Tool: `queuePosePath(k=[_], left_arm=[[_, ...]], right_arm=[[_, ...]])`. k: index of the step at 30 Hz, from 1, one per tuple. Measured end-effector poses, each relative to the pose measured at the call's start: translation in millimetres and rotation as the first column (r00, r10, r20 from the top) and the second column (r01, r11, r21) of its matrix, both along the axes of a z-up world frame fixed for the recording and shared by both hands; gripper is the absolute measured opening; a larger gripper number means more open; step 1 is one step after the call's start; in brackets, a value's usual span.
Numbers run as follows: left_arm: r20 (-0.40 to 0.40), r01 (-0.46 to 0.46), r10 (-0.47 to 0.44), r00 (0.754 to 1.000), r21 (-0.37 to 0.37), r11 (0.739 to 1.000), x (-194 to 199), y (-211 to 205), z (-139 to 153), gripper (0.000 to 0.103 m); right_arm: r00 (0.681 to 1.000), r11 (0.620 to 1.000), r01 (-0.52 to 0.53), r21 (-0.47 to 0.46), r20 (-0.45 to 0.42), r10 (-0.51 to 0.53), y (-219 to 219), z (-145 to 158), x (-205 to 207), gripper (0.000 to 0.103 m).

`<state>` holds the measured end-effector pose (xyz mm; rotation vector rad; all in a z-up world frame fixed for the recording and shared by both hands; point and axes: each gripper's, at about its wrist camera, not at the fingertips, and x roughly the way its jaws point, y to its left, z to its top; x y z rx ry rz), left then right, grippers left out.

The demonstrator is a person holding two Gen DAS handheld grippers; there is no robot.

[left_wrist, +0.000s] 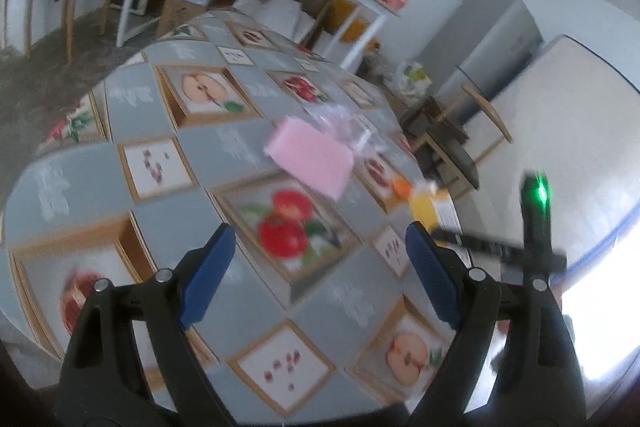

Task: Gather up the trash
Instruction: 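Grasp the pink mesh sponge with the left tool while the right tool holds the capsule box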

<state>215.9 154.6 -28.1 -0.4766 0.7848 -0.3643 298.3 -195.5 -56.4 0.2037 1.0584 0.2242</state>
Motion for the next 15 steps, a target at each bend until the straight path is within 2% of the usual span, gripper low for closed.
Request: queuePosePath(k=[3, 5, 7, 12, 15], left_arm=[[-0.032, -0.015, 0.015, 0.999, 0.004, 1.000, 36, 3, 6, 0.083], [-0.037, -0.018, 0.019, 0.999, 0.040, 0.999, 64, -3, 8, 0.076], [-0.031, -0.007, 0.011, 0.999, 0.116, 0.993, 96, -16, 8, 0.070], [-0.091, 0.079, -0.060, 0.994, 0.230, 0.970, 170, -52, -9, 0.063], [-0.122, 0.094, -0.061, 0.991, 0.289, 0.953, 204, -70, -22, 0.056]], right_arm=[[1.000, 1.000, 0.001, 0.031, 0.002, -0.001, -7, -1, -1, 0.072], [1.000, 0.999, -0.003, 0.041, 0.002, 0.003, -10, -2, -1, 0.072], [1.000, 0.999, -0.009, 0.046, 0.000, 0.009, -11, -3, 0, 0.072], [1.000, 0.998, -0.013, 0.060, 0.005, 0.013, -16, -5, 2, 0.072], [1.000, 0.997, -0.008, 0.074, 0.000, 0.008, -20, -7, 3, 0.072]])
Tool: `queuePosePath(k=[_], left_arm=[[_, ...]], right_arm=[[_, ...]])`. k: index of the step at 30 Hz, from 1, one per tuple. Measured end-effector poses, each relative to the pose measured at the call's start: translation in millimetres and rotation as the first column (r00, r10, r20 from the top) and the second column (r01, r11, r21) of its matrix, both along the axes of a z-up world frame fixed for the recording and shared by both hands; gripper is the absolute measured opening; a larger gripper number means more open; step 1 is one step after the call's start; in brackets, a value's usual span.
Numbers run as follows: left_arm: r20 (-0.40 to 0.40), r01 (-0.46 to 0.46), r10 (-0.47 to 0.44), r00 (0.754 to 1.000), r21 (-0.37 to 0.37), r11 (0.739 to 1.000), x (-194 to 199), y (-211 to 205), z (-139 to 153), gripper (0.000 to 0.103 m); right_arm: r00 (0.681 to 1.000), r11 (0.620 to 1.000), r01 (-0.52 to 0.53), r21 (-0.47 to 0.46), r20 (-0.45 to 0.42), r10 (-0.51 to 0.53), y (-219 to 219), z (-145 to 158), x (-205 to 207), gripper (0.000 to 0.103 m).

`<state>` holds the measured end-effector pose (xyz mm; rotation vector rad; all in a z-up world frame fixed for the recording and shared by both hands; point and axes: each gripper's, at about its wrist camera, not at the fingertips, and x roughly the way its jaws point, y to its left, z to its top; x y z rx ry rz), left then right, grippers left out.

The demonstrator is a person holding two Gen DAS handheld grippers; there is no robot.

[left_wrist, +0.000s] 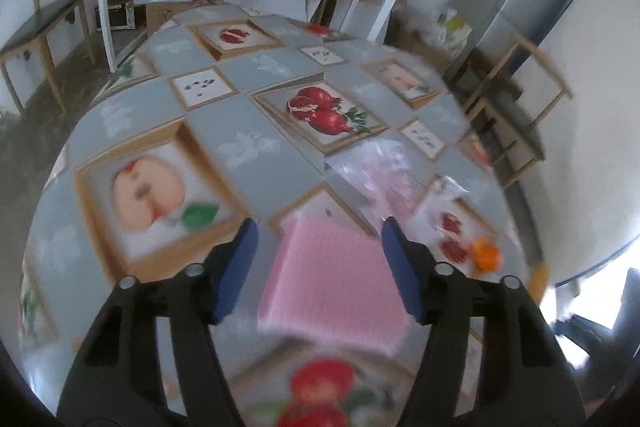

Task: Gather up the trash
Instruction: 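Grasp the pink mesh sponge with the left tool while the right tool holds the capsule box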

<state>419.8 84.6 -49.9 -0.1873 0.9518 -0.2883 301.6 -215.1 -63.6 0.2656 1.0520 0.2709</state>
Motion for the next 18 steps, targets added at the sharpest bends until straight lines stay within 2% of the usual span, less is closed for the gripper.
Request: queuePosePath(k=[3, 5, 6, 10, 16, 18], left_arm=[[-0.047, 0.065, -0.062, 0.997, 0.066, 0.996, 21, -20, -16, 0.053], [-0.079, 0.104, -0.094, 0.992, 0.137, 0.985, 25, -31, -29, 0.046], [-0.081, 0.112, -0.101, 0.992, 0.145, 0.983, 23, -32, -32, 0.046], [-0.115, 0.127, -0.109, 0.987, 0.163, 0.978, 7, -27, -31, 0.038], [-0.172, 0.184, -0.157, 0.972, 0.154, 0.971, -46, -13, -35, 0.038], [-0.186, 0.201, -0.175, 0.967, 0.129, 0.971, -72, -6, -38, 0.037]], right_arm=[[1.000, 1.000, 0.002, 0.007, -0.009, -0.002, -3, -2, -1, 0.072], [1.000, 1.000, -0.001, 0.012, -0.013, 0.001, -4, -4, -1, 0.072], [1.000, 1.000, -0.002, 0.014, -0.015, 0.003, -5, -5, -2, 0.072], [1.000, 0.999, -0.010, 0.033, -0.017, 0.010, -4, -6, -4, 0.072], [0.999, 0.998, -0.029, 0.061, -0.012, 0.030, 0, -4, -12, 0.072], [0.999, 0.997, -0.040, 0.065, -0.004, 0.040, 3, -1, -17, 0.072]])
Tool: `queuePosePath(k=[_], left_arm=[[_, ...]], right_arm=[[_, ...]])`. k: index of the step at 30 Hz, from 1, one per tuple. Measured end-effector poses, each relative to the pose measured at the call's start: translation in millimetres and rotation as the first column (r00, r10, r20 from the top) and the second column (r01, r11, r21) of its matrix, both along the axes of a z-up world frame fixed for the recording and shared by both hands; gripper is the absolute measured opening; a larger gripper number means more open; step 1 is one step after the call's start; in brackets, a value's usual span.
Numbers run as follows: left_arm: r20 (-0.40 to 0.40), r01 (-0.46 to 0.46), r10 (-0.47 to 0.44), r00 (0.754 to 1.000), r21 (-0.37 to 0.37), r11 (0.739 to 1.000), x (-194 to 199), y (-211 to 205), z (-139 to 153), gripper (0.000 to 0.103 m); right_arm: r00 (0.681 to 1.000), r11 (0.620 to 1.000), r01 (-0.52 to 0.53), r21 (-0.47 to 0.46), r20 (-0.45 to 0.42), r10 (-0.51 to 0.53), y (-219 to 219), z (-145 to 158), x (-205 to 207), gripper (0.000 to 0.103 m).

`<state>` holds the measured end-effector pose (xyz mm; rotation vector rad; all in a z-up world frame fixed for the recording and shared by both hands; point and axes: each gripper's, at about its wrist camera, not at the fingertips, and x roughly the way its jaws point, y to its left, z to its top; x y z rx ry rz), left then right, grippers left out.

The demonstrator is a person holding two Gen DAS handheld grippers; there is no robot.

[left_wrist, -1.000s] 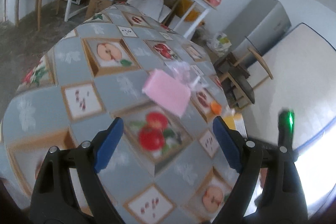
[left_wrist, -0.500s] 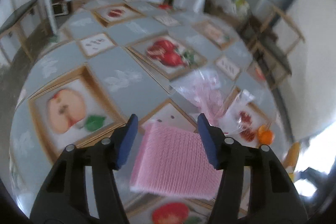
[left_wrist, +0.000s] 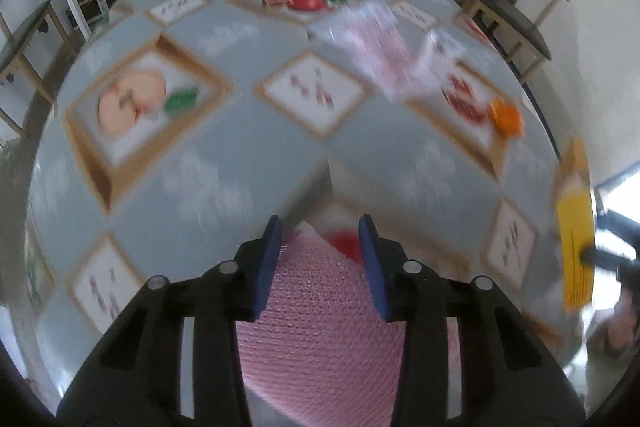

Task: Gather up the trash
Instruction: 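Grasp the pink mesh sponge with the left tool while the right tool holds the capsule box, then lift the pink sponge with the left tool and carry both items toward the wastebasket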

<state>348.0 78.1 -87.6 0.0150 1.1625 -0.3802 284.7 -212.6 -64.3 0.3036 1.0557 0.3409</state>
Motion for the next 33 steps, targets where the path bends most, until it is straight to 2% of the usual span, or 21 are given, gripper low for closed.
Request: queuePosePath(k=[5, 6, 8, 9, 11, 13, 16, 17, 20, 23, 27, 29, 33], left_arm=[[0.005, 0.018, -0.018, 1.000, -0.086, 0.996, -54, 14, 0, 0.040], [0.012, 0.008, -0.007, 1.000, -0.107, 0.994, -65, 18, 2, 0.045], [0.064, -0.046, 0.055, 0.996, -0.127, 0.991, -85, 29, 11, 0.070], [0.102, -0.094, 0.110, 0.989, -0.153, 0.984, -97, 36, 17, 0.074], [0.124, -0.156, 0.182, 0.975, -0.197, 0.968, -114, 44, 23, 0.081], [0.098, -0.213, 0.241, 0.966, -0.235, 0.948, -128, 45, 23, 0.083], [0.079, -0.269, 0.295, 0.952, -0.239, 0.933, -139, 37, 18, 0.085], [0.083, -0.276, 0.302, 0.950, -0.232, 0.933, -139, 34, 18, 0.085], [0.100, -0.294, 0.311, 0.945, -0.151, 0.944, -134, 22, 11, 0.086], [0.083, -0.341, 0.351, 0.933, -0.118, 0.933, -129, 23, 7, 0.086], [0.045, -0.379, 0.390, 0.920, -0.161, 0.911, -135, 34, 10, 0.086], [0.054, -0.392, 0.406, 0.912, -0.170, 0.904, -141, 39, 15, 0.086], [0.054, -0.405, 0.417, 0.907, -0.159, 0.901, -143, 36, 16, 0.090]], right_arm=[[0.999, 0.999, -0.035, 0.006, 0.019, 0.035, 9, 10, -18, 0.072], [0.999, 0.999, -0.042, 0.006, 0.025, 0.041, 12, 13, -24, 0.072], [0.998, 0.999, -0.046, 0.008, 0.032, 0.045, 14, 15, -31, 0.072], [0.998, 0.999, -0.047, 0.011, 0.037, 0.046, 15, 17, -36, 0.072], [0.998, 0.999, -0.044, 0.019, 0.038, 0.044, 15, 17, -40, 0.072], [0.999, 0.999, -0.036, 0.031, 0.038, 0.034, 15, 17, -45, 0.072], [0.999, 0.999, -0.018, 0.051, 0.034, 0.016, 13, 16, -50, 0.072], [0.999, 0.998, -0.013, 0.058, 0.033, 0.011, 12, 16, -52, 0.072], [0.999, 0.998, -0.006, 0.061, 0.040, 0.004, 12, 18, -57, 0.072], [0.999, 0.999, 0.000, 0.052, 0.053, -0.003, 10, 21, -62, 0.072], [0.998, 0.998, 0.017, 0.058, 0.054, -0.020, 3, 20, -65, 0.072], [0.998, 0.998, 0.021, 0.059, 0.051, -0.024, 2, 18, -65, 0.072], [0.998, 0.998, 0.031, 0.058, 0.044, -0.033, 1, 13, -64, 0.072]])
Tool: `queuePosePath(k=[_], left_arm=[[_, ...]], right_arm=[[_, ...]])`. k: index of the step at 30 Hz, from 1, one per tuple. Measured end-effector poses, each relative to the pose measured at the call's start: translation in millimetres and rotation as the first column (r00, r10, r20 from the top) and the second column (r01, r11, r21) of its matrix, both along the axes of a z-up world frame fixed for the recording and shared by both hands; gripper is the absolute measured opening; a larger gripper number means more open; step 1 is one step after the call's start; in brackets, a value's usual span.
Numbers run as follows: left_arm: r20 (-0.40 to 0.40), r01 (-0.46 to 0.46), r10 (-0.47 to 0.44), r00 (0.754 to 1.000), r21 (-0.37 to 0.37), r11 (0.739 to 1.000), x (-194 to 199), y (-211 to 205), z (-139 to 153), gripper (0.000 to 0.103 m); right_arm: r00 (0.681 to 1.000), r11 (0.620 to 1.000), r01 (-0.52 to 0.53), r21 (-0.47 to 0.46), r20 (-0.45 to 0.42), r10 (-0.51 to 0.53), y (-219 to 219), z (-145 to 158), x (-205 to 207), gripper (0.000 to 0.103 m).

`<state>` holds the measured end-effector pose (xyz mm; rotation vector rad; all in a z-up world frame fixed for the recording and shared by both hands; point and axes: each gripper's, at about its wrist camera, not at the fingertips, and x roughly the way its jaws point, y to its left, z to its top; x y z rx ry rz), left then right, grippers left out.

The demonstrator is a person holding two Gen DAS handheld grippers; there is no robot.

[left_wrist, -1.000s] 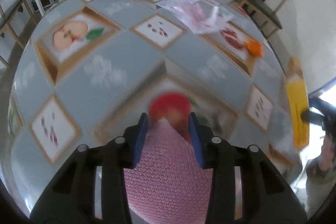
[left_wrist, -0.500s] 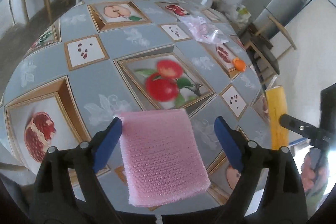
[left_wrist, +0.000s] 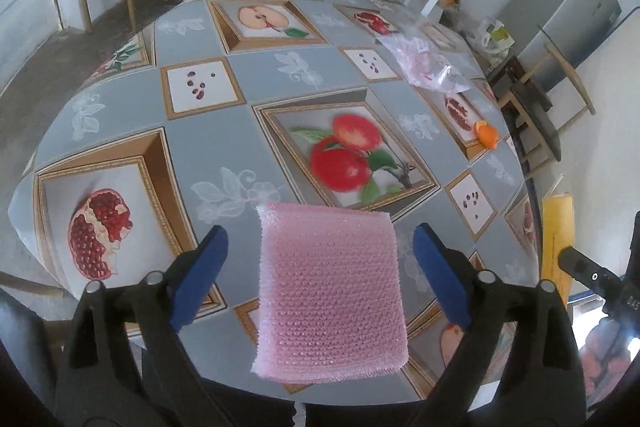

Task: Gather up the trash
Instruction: 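Lift the pink sponge with the left tool and carry both items toward the wastebasket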

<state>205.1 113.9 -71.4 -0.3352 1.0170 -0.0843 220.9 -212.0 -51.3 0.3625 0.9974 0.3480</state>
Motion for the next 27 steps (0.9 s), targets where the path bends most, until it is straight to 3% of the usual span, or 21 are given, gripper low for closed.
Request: queuePosePath(k=[5, 17, 21, 27], left_arm=[[-0.066, 0.073, -0.069, 0.995, 0.061, 0.995, 8, -25, -17, 0.090], [-0.055, 0.098, -0.090, 0.994, 0.159, 0.982, 17, -38, -24, 0.090], [-0.043, 0.101, -0.094, 0.995, 0.219, 0.970, 14, -42, -24, 0.080], [-0.014, 0.099, -0.098, 0.995, 0.171, 0.980, 10, -39, -17, 0.078]], right_arm=[[1.000, 1.000, 0.003, 0.018, -0.003, -0.003, 0, -4, 0, 0.072], [1.000, 1.000, 0.006, 0.027, -0.014, -0.006, -5, -10, 3, 0.072], [1.000, 1.000, 0.001, 0.022, -0.019, -0.001, -2, -10, 4, 0.072], [1.000, 1.000, 0.001, -0.006, -0.007, -0.001, 2, -5, 2, 0.072]])
